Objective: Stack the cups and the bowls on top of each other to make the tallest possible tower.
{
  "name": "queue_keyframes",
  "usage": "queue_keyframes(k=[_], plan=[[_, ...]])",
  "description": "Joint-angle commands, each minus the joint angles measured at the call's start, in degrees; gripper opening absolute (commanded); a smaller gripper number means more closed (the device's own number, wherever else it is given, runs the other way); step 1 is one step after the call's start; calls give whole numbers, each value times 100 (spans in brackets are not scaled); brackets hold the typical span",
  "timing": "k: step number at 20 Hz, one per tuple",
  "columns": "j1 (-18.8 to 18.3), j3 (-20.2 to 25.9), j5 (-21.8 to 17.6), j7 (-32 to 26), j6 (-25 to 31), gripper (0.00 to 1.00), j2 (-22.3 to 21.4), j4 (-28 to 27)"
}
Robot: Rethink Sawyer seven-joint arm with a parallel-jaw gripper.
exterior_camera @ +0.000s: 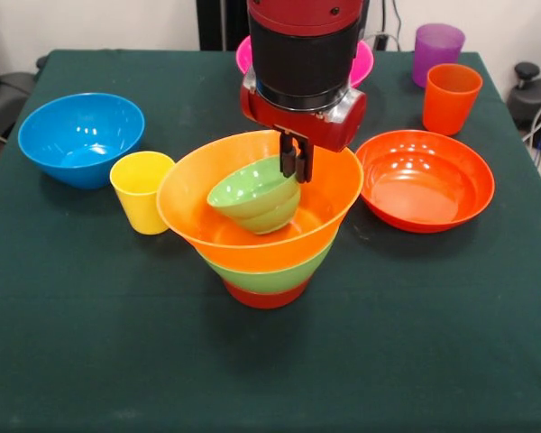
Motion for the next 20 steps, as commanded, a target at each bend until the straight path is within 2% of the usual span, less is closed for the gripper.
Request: queue_keyframes(k=[1, 12, 14, 20], plan=[[18, 358, -170, 288, -506, 0, 76, 357], [-10, 409, -146, 217, -600, 0, 109, 478], [-42, 415, -147, 179, -404, 0, 278, 139], [-89, 435, -143, 102, -110, 0, 494, -288]])
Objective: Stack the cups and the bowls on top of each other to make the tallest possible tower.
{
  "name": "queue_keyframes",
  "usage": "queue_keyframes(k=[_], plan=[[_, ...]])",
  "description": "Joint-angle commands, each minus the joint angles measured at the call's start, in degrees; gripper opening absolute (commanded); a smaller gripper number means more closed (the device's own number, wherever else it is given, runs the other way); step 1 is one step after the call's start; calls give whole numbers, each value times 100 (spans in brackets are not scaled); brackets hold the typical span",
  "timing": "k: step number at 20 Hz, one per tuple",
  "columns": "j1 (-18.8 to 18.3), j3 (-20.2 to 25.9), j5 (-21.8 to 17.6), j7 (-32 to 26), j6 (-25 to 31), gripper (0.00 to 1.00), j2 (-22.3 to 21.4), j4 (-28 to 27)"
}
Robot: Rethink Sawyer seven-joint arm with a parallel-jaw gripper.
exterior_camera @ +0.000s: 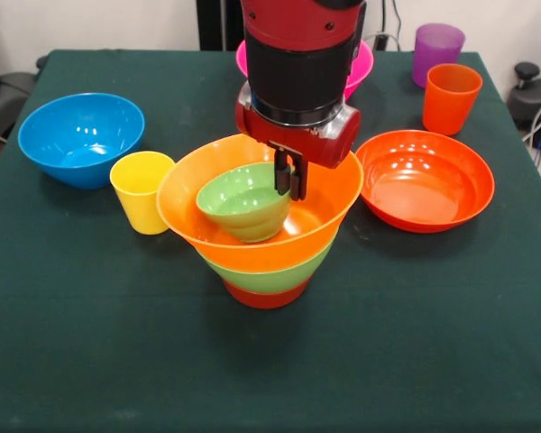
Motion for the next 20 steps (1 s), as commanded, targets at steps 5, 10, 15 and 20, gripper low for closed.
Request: queue_keyframes(k=[5, 10, 15, 20], plan=[[-64, 459, -116, 65, 47, 0, 159, 153], [-38, 469, -96, 81, 64, 0, 121, 180], [-43, 509, -60, 91, 63, 0, 137, 190], [-12, 503, -34, 149, 59, 0, 89, 281]])
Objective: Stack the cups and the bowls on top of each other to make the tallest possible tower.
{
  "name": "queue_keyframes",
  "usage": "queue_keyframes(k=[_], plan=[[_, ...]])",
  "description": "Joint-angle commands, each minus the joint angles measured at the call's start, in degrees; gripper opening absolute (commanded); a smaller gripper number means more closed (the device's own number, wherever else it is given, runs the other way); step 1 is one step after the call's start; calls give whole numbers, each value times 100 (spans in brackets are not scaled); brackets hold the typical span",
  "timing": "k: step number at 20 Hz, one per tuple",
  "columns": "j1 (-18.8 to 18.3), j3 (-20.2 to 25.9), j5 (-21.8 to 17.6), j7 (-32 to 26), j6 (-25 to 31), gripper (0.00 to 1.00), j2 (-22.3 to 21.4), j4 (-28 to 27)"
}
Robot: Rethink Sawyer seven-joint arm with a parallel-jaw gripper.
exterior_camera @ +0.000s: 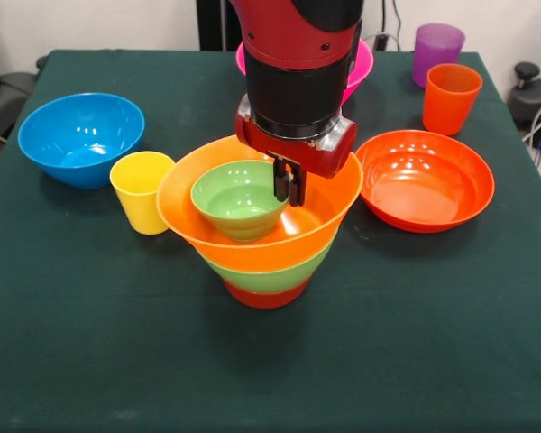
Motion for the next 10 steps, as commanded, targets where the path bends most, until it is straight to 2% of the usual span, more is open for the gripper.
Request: queue_keyframes(k=[1, 10], plan=[[-1, 508, -33, 155, 36, 0, -25, 330], [8, 538, 1, 186, 6, 0, -12, 365]])
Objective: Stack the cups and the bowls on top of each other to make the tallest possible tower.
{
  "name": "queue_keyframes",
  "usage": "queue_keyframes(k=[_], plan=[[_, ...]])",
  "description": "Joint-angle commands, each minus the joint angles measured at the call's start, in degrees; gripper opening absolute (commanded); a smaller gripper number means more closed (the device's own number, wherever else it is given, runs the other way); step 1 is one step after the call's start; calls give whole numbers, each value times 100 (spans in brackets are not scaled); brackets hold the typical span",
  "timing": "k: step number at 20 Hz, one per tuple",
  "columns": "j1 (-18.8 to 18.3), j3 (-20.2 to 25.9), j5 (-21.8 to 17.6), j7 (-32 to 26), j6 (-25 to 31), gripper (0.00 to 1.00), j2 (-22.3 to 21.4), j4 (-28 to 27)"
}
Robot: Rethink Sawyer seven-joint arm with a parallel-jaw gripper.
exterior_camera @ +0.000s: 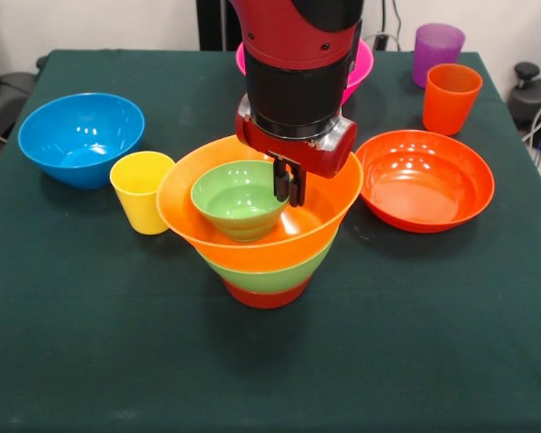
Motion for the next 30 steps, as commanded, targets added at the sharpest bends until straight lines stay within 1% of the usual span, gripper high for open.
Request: queue_keyframes(k=[1, 27, 30], plan=[[12, 539, 2, 195, 0, 0, -11, 366], [54, 633, 89, 310, -151, 0, 76, 367], [113, 544, 71, 451, -188, 0, 89, 310]])
